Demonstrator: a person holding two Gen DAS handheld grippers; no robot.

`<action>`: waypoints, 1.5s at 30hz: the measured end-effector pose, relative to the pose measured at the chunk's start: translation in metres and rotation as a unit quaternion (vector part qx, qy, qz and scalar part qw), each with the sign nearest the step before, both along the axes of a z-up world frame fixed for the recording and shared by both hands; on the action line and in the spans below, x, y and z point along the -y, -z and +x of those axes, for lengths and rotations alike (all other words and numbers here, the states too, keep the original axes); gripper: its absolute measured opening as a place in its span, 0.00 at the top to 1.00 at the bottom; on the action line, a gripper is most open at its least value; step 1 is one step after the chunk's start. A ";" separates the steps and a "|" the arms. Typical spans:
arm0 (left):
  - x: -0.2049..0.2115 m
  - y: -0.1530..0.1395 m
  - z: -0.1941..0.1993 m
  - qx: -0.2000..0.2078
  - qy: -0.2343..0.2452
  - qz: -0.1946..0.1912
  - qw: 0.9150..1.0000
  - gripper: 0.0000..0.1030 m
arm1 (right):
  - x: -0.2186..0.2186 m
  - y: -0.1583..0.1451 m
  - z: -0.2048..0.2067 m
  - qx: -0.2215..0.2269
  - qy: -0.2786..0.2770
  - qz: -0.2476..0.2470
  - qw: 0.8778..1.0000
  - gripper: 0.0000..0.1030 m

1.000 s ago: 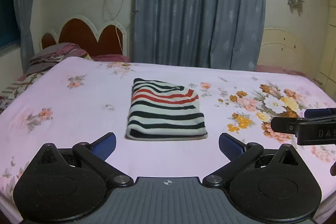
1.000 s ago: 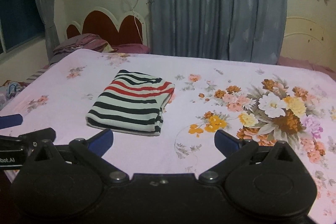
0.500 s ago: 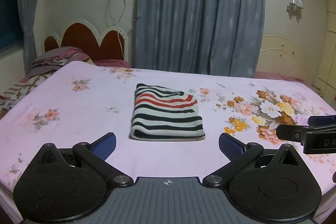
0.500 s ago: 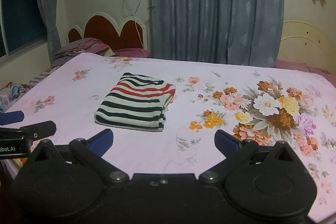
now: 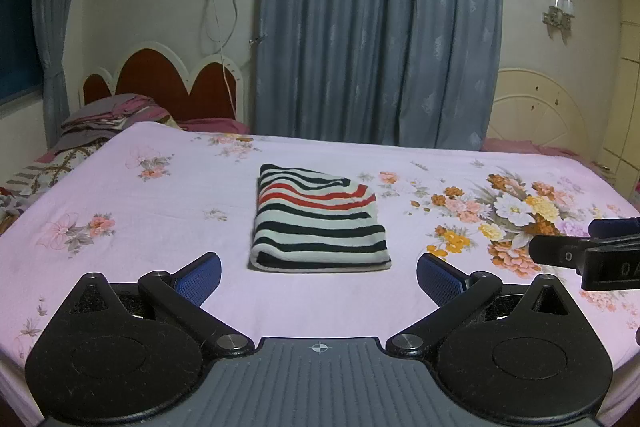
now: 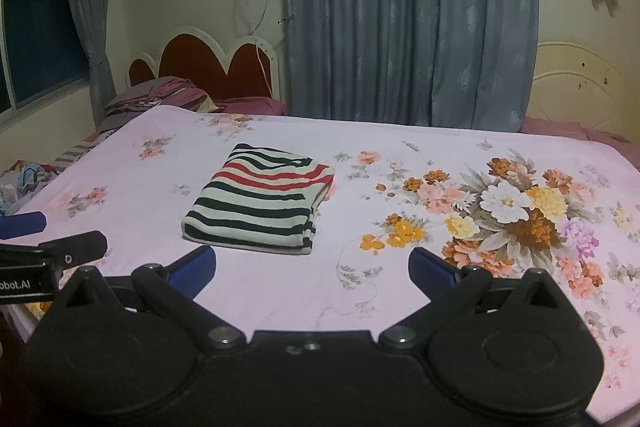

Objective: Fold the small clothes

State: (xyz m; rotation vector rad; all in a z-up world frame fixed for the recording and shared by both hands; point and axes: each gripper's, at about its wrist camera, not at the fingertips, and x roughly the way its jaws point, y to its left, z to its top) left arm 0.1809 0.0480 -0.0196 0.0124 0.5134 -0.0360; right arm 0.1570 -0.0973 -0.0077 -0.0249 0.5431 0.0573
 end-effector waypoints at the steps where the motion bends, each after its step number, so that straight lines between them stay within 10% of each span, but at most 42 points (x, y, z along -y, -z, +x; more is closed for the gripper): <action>1: 0.000 0.000 0.000 0.000 0.000 0.000 1.000 0.00 | 0.000 -0.001 0.000 0.001 0.000 0.000 1.000 0.01; 45: 0.002 0.001 0.002 -0.002 -0.001 0.008 1.000 0.00 | -0.003 0.000 0.001 0.000 -0.004 0.003 1.000 0.01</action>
